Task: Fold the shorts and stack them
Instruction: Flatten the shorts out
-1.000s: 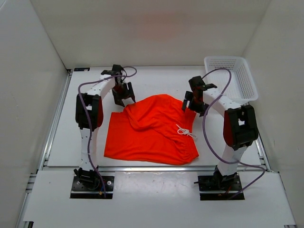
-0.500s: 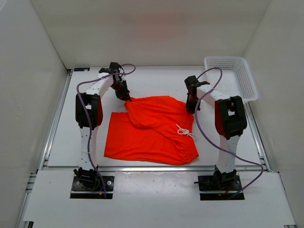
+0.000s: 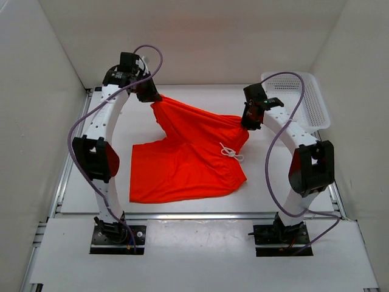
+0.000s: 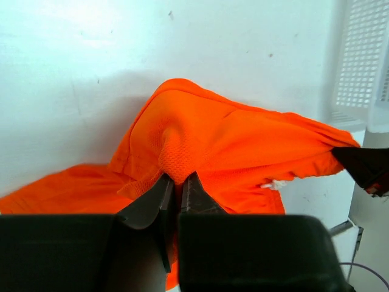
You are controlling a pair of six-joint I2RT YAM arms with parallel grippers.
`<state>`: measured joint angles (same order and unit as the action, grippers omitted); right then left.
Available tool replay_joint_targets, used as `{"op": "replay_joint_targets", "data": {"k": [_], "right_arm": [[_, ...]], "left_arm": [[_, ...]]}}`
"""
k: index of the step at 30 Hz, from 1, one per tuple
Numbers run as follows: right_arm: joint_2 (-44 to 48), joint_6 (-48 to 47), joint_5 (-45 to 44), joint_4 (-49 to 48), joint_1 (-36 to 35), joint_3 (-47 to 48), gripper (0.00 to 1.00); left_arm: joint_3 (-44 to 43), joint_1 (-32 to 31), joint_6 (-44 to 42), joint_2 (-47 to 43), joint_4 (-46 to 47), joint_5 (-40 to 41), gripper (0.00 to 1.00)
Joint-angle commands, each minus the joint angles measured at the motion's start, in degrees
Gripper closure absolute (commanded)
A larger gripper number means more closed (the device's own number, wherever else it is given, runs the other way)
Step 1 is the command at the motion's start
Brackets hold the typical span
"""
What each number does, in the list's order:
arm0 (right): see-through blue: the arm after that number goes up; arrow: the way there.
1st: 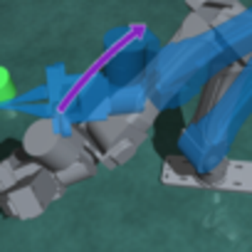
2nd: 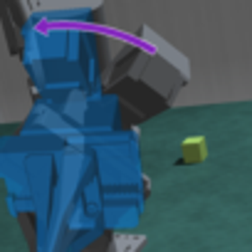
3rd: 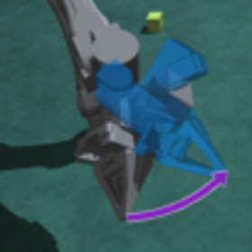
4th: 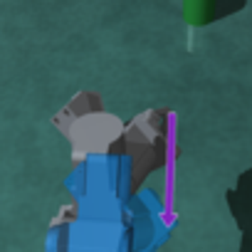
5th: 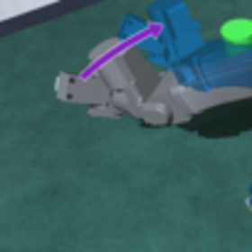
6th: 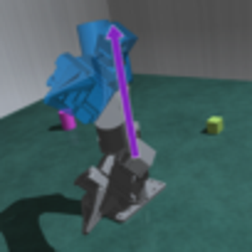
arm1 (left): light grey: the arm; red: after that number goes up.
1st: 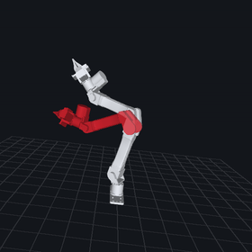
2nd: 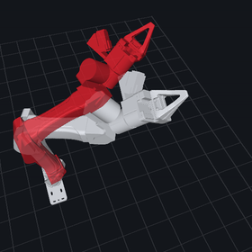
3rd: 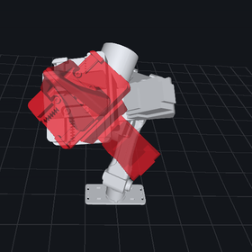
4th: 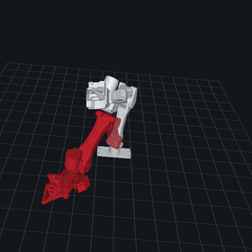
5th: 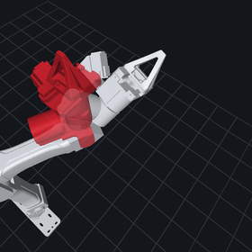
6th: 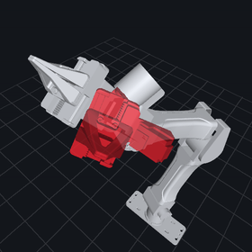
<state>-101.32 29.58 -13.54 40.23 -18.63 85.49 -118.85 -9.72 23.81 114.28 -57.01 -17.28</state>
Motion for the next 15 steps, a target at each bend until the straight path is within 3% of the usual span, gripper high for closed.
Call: {"op": "replay_joint_targets", "data": {"k": [1,3,4,5,6,7,11,15], "right_arm": [[-1.5,0.3,-1.9,-0.2,-0.2,1.1,1.00],[-3.8,0.3,-1.3,0.3,-0.2,2.4,1.00],[-4.5,0.3,-1.3,0.3,-0.2,2.4,1.00],[-6.0,0.3,-1.3,0.3,-0.2,3.1,1.00],[-6.8,0.3,-1.3,0.3,-0.2,3.8,1.00],[-7.4,0.3,-1.3,1.0,-0.2,3.8,1.00],[-8.7,-0.2,-1.3,1.0,-0.2,3.3,1.00],[-8.7,-0.8,-1.3,1.0,-0.2,3.3,1.00]], "left_arm": [[-1.6,-0.4,-1.3,-0.7,4.3,4.9,0.89],[-4.7,-0.4,-1.3,1.6,5.0,7.2,0.89],[-4.7,-0.4,-1.3,2.5,5.0,8.7,0.83],[-3.3,-0.4,-1.3,2.5,5.0,10.1,0.59],[0.8,-0.4,-0.1,2.5,5.0,11.8,0.01],[3.2,0.1,1.5,3.5,5.0,14.6,0.00],[9.9,3.6,2.8,6.0,5.0,9.5,0.02],[6.9,3.7,0.9,6.9,5.5,9.5,0.16]]}}
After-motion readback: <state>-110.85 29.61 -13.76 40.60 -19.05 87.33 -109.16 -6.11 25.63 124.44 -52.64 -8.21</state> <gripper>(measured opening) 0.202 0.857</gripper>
